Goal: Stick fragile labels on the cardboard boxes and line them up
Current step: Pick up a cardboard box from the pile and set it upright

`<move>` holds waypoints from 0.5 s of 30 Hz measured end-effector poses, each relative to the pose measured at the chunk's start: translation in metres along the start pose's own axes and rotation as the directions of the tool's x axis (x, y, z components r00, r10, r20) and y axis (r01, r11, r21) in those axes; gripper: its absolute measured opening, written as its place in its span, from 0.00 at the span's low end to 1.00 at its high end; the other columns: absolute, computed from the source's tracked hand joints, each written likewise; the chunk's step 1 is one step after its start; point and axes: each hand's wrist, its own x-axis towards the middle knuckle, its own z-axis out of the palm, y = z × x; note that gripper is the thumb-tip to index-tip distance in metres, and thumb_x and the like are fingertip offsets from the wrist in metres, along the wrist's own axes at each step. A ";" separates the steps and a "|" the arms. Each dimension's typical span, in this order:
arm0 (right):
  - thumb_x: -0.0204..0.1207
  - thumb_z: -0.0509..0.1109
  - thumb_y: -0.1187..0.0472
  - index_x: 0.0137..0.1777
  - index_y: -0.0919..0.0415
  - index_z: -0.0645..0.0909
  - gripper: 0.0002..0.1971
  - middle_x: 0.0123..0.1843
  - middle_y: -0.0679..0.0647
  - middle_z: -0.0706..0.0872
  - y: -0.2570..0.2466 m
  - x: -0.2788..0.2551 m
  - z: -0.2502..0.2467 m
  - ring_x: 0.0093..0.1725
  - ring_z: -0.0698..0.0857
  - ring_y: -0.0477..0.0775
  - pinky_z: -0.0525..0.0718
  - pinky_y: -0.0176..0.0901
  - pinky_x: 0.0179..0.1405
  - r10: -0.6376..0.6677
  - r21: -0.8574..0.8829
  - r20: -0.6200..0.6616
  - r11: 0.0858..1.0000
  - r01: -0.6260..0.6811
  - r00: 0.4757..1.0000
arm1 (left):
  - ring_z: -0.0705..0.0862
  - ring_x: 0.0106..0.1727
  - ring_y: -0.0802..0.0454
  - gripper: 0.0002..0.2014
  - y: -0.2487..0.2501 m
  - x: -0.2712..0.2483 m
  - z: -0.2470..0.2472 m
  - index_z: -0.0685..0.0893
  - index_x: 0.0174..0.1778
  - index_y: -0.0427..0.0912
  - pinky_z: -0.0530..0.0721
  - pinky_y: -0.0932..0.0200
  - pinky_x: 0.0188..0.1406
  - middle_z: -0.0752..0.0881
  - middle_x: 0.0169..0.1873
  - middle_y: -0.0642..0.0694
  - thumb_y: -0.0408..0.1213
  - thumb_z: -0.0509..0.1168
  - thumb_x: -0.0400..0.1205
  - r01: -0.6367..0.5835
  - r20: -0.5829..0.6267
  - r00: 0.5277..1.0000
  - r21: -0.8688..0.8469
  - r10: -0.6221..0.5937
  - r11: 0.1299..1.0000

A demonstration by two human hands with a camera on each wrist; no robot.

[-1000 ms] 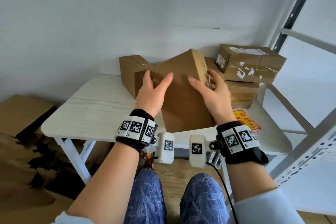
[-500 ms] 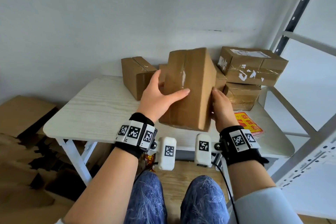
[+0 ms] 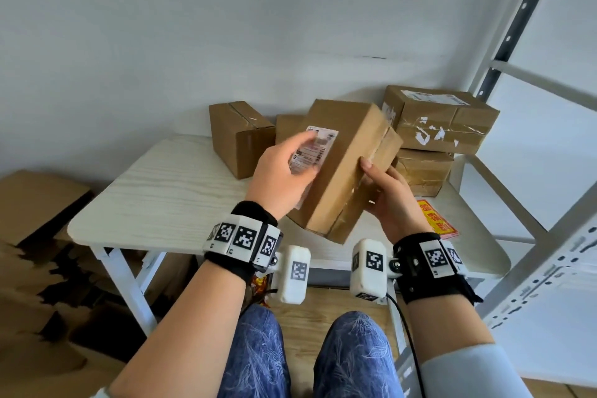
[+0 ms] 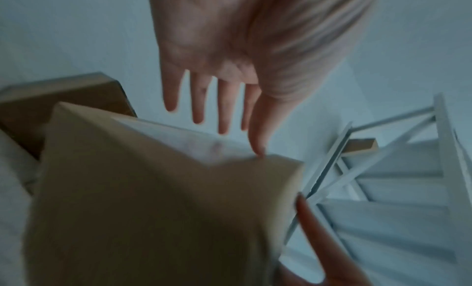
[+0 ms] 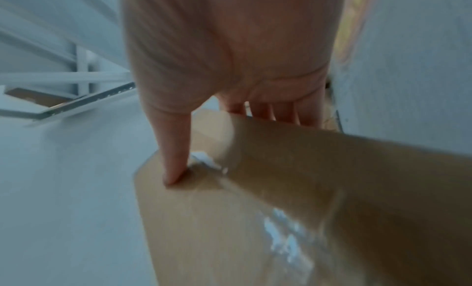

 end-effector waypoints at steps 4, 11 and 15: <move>0.71 0.73 0.39 0.71 0.54 0.82 0.30 0.67 0.55 0.88 0.003 -0.003 0.000 0.69 0.85 0.60 0.76 0.60 0.76 0.017 0.006 0.000 1.000 -0.017 1.000 | 0.67 0.80 0.55 0.59 -0.006 -0.005 0.013 0.52 0.86 0.54 0.65 0.50 0.81 0.69 0.81 0.52 0.62 0.79 0.64 0.199 0.064 0.979 -0.043 -0.196 0.979; 0.76 0.71 0.37 0.69 0.53 0.84 0.27 0.64 0.54 0.90 -0.003 -0.007 0.004 0.67 0.87 0.58 0.80 0.61 0.73 0.041 -0.031 -0.032 0.999 -0.042 0.999 | 0.70 0.79 0.55 0.59 -0.004 -0.005 0.019 0.51 0.86 0.53 0.64 0.57 0.77 0.72 0.79 0.52 0.63 0.78 0.65 0.230 0.034 0.973 -0.083 -0.228 0.970; 0.78 0.73 0.45 0.71 0.56 0.80 0.25 0.61 0.51 0.91 -0.010 -0.005 0.006 0.63 0.88 0.51 0.82 0.52 0.69 0.047 -0.034 -0.093 0.998 -0.050 0.995 | 0.64 0.83 0.51 0.55 -0.007 -0.003 0.020 0.55 0.86 0.52 0.61 0.48 0.84 0.64 0.83 0.49 0.77 0.64 0.67 0.244 0.065 0.968 -0.016 -0.242 0.970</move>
